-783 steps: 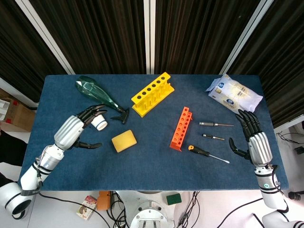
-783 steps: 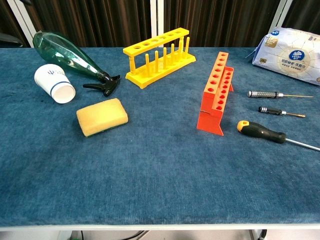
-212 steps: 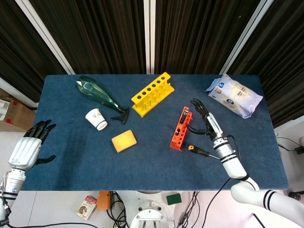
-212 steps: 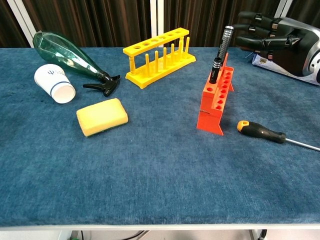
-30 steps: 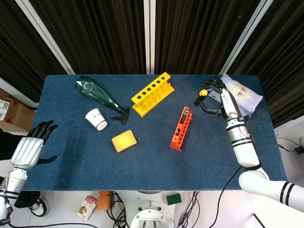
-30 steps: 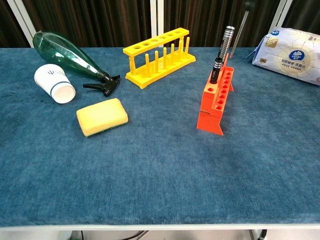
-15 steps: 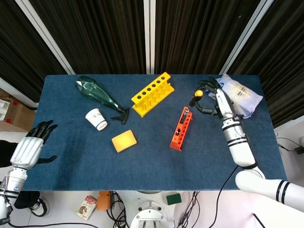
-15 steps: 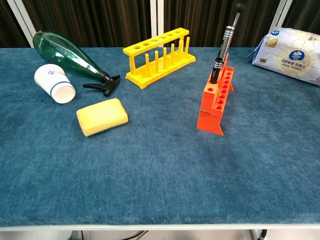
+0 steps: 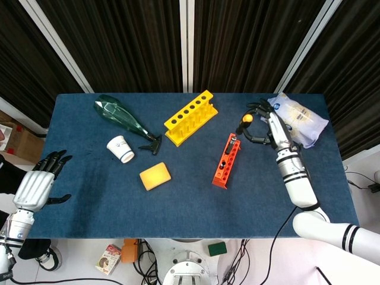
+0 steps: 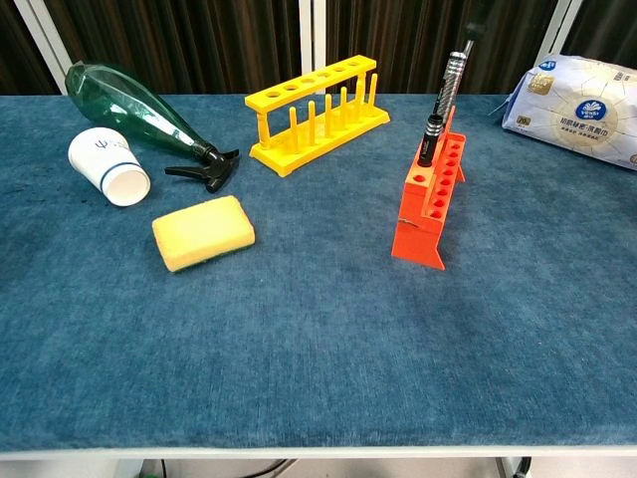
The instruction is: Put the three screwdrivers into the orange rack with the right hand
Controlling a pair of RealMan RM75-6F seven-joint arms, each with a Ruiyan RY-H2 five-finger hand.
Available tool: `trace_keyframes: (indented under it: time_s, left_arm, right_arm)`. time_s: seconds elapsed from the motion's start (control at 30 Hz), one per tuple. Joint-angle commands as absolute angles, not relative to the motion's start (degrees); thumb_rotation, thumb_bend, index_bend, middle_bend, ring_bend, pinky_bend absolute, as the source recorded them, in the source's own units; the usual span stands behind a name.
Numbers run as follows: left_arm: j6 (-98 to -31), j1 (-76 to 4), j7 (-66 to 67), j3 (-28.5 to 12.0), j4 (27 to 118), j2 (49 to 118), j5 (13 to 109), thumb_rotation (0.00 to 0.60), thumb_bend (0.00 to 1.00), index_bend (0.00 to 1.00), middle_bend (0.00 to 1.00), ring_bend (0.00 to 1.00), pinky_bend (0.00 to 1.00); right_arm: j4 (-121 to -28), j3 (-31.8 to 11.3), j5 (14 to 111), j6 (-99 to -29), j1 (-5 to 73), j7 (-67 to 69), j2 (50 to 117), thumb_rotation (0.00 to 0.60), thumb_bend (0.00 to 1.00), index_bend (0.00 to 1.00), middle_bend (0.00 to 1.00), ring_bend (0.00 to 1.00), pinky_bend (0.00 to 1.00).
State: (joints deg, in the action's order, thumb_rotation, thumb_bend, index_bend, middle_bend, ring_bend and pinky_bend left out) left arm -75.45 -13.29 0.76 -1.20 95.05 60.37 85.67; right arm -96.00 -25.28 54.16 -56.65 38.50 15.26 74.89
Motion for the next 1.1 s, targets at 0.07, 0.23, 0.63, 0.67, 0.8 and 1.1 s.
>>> trace_keyframes:
  time_s: [0.07,0.23,0.63,0.67,0.8,1.1]
  left_arm:
    - [-75.37,-13.32,0.87,-1.18,95.1,60.38,85.62,0.6,0.04,0.12,0.03,0.03,0.2]
    - [-75.36,-13.3,1.04,-1.16,95.2,60.4,85.56,0.6,0.03,0.12,0.03,0.03,0.2]
    - [-75.3,-13.29,1.16,-1.16,95.15,60.5,85.41,0.6,0.03,0.12,0.03,0.03,0.2]
    - [-75.33,-13.28,1.15,-1.16,95.14,60.51,85.42,0.6,0.03,0.12,0.03,0.03,0.2]
    - [-75.54,-13.17,1.13,-1.16,95.13,60.46,85.43,0.6,0.04,0.12,0.03,0.03,0.2]
    - [-75.63,-13.07,1.2,-1.12,95.13,60.44,85.42,0.6,0.04,0.12,0.03,0.03,0.2]
  right_arm:
    - [-95.42,-25.07,54.16,-56.3,38.54,15.43,75.13,0.6,0.5,0.73,0.2,0.0,0.0]
    - [-94.55,-24.67,54.11,-55.7,38.61,15.51,75.51,0.6,0.5,0.73,0.2,0.0,0.0]
    - [-92.03,-23.5,54.83,-54.44,38.61,16.29,77.05,0.6,0.5,0.73,0.2,0.0,0.0]
    - [-91.85,-23.39,54.87,-54.32,38.63,16.28,77.19,0.6,0.5,0.73,0.2,0.0,0.0]
    - [-91.23,-22.89,55.44,-53.87,38.66,16.45,77.74,0.6,0.5,0.73,0.2,0.0,0.0]
    - [-90.3,-22.17,56.55,-53.58,38.56,16.61,78.62,0.6,0.5,0.73,0.2,0.0,0.0]
